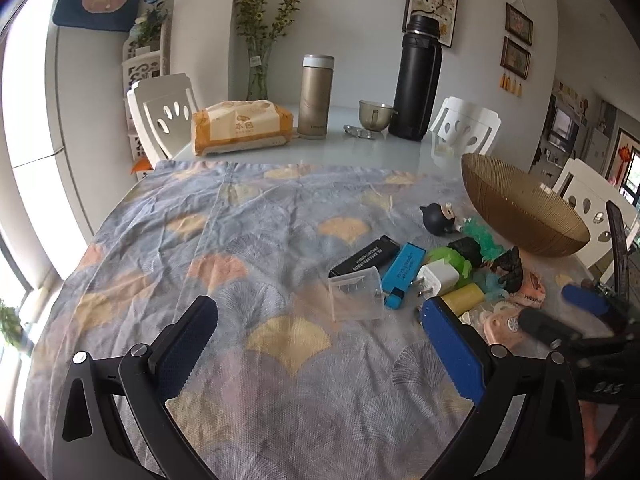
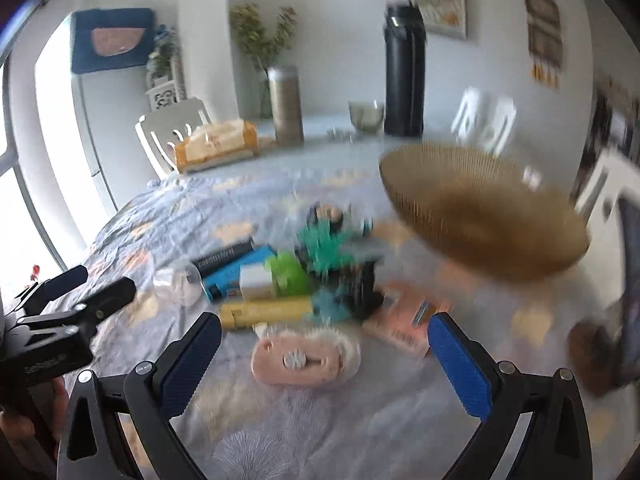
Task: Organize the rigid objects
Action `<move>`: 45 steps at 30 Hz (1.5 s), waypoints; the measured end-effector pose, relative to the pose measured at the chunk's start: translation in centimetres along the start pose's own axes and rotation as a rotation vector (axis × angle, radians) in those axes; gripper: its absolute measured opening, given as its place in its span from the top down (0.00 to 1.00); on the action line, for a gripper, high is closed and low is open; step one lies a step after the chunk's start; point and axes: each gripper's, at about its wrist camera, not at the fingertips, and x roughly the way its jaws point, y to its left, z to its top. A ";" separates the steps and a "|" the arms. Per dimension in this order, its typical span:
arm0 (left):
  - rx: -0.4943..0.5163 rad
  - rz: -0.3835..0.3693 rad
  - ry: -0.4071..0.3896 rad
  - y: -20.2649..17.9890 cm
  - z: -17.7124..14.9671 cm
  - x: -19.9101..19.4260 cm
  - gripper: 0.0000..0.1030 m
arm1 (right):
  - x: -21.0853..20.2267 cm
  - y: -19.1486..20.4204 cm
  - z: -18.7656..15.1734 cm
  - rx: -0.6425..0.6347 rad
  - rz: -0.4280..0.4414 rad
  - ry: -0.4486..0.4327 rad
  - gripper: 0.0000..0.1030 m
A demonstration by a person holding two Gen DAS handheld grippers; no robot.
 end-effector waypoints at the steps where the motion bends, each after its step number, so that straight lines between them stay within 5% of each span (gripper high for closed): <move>1: 0.001 0.001 0.004 0.0 -0.1 0.1 0.01 | 0.5 -0.1 0.0 0.010 -0.011 0.032 0.00; 10: 0.011 0.044 0.052 0.2 -0.8 1.1 0.01 | 0.8 -2.2 0.0 0.106 -0.004 0.037 0.00; 45: 0.058 0.080 0.076 -0.5 -1.1 1.7 0.01 | 1.0 -0.8 -0.2 0.047 -0.059 0.039 0.00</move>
